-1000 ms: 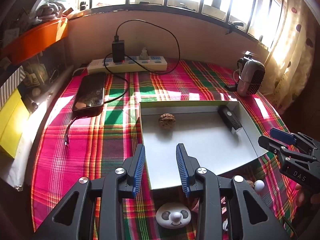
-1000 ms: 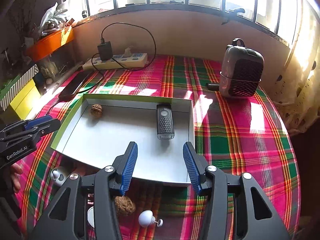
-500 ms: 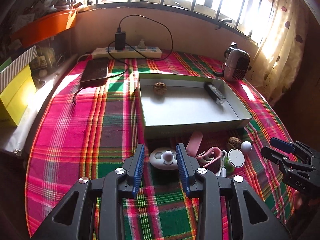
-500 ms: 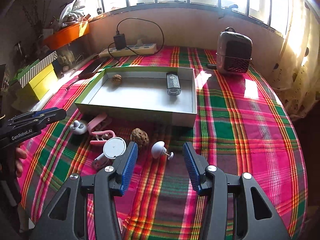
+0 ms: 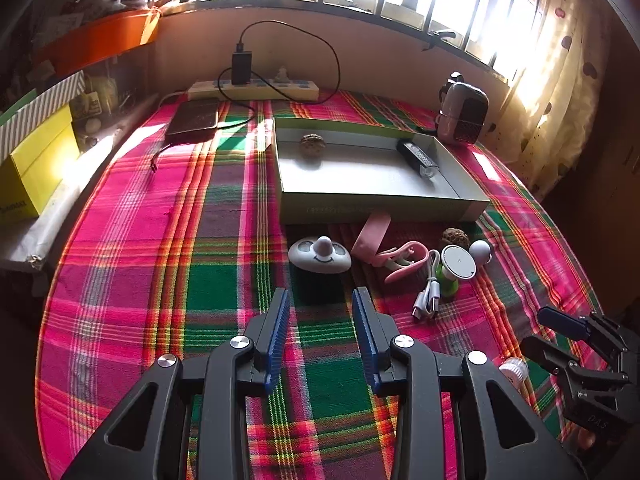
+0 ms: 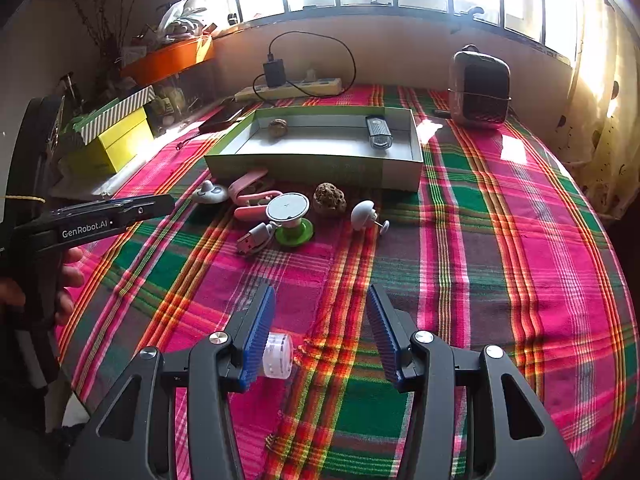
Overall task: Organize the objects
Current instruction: 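Move the right gripper to the white round bottle and grasp it, then grasp the white panda-face toy with the left gripper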
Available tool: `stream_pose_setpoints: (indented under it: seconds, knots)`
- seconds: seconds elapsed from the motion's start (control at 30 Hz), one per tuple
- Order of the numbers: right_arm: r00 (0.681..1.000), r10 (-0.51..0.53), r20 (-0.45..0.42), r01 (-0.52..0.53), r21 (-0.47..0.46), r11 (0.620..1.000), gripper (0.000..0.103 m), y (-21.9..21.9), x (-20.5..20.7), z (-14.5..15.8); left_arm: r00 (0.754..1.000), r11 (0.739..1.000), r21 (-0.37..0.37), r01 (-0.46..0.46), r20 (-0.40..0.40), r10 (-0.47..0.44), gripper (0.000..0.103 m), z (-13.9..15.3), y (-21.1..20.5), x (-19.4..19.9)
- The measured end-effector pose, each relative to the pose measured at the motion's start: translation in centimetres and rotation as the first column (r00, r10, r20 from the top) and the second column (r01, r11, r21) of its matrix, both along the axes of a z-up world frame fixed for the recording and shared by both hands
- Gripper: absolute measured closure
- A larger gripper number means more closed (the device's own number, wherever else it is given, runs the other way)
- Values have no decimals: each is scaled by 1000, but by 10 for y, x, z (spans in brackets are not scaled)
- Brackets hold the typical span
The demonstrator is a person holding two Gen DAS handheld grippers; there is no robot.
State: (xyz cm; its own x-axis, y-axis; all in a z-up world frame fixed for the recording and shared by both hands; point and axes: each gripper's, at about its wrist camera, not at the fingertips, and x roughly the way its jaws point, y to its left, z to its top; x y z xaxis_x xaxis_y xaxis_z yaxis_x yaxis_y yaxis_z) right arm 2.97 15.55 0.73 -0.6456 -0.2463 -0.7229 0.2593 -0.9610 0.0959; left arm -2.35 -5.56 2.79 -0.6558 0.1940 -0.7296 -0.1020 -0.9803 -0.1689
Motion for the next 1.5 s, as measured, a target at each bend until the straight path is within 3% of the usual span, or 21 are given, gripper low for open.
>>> stream_pose_setpoints:
  seconds: [0.5,0.9,0.97,1.03,1.17,1.23,1.5]
  knots:
    - [997,77,15,-77,14,997,54,-19,18,-12,1000,1000,-3,14,19,-13,73,-8,0,8]
    - [996,63,56,-65,36,997,54,-20,13,-25,999,1000,5,16,41,-16,72,-15,0,2]
    - [997,62,54,-64,41,997,58,-20,13,-26,999,1000,5,16,43,-16,73,-15,0,1]
    - [997,59,47,-61,54,997,68,-20,13,-26,999,1000,5,17,47,-17,73,-16,1,-1]
    - [997,62,38,-64,66,996,73,-20,12,-26,998,1000,7,17,55,-18,73,-18,1,-4]
    - [998,52,29,-54,81,995,83,-20,11,-26,998,1000,9,19,56,-19,73,-18,2,-5]
    - [999,31,22,-32,67,997,83,-14,0,-26,998,999,37,21,58,-23,72,-18,2,-14]
